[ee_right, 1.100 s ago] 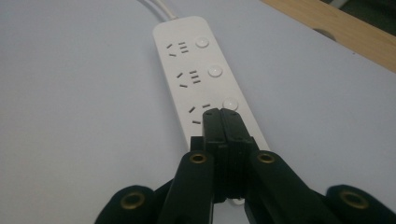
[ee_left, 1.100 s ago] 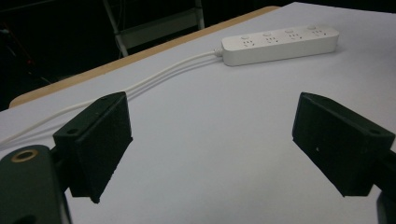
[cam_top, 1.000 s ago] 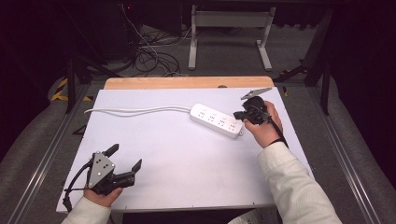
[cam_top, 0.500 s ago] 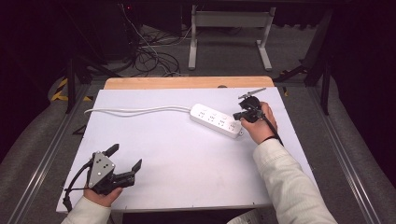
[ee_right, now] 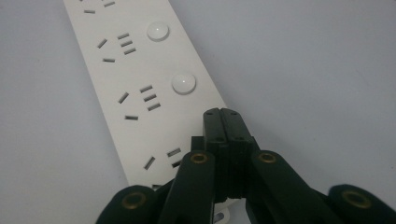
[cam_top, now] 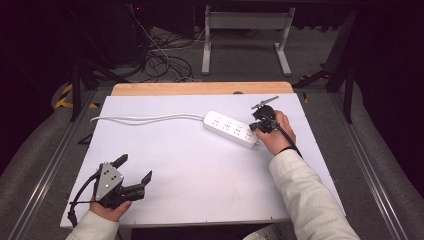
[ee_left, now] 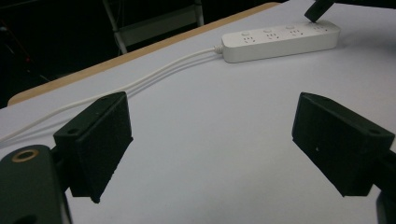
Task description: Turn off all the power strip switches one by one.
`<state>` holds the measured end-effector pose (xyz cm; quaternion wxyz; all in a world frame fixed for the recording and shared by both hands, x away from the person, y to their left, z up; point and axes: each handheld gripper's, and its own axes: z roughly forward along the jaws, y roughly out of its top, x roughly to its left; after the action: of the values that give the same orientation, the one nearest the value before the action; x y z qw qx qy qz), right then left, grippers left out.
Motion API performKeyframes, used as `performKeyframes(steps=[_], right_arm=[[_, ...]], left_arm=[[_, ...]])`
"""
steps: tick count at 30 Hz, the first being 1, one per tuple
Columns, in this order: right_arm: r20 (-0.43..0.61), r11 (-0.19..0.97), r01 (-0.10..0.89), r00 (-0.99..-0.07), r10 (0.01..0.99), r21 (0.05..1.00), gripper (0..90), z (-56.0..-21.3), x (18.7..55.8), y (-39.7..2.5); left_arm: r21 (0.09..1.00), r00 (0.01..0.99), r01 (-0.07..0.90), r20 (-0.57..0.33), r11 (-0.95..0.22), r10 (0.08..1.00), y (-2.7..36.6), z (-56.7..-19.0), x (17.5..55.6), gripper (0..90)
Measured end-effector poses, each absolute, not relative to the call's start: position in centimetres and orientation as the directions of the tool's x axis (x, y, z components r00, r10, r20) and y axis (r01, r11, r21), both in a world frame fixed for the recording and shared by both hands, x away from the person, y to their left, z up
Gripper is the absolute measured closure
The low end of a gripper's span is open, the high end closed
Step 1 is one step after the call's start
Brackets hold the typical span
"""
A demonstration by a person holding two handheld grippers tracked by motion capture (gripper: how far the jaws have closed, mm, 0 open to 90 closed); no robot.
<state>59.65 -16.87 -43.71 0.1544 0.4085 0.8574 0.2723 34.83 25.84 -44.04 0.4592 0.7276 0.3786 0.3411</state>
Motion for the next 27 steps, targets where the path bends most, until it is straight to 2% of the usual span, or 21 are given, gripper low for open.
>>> performKeyframes(steps=[27], right_arm=[[-0.052,0.512,0.625,-0.603,0.796,0.589,90.0,-44.08,59.54,-16.42]], left_arm=[[0.927,0.482,0.234,0.150,-0.292,0.863,25.85,-43.97,34.74,12.8]])
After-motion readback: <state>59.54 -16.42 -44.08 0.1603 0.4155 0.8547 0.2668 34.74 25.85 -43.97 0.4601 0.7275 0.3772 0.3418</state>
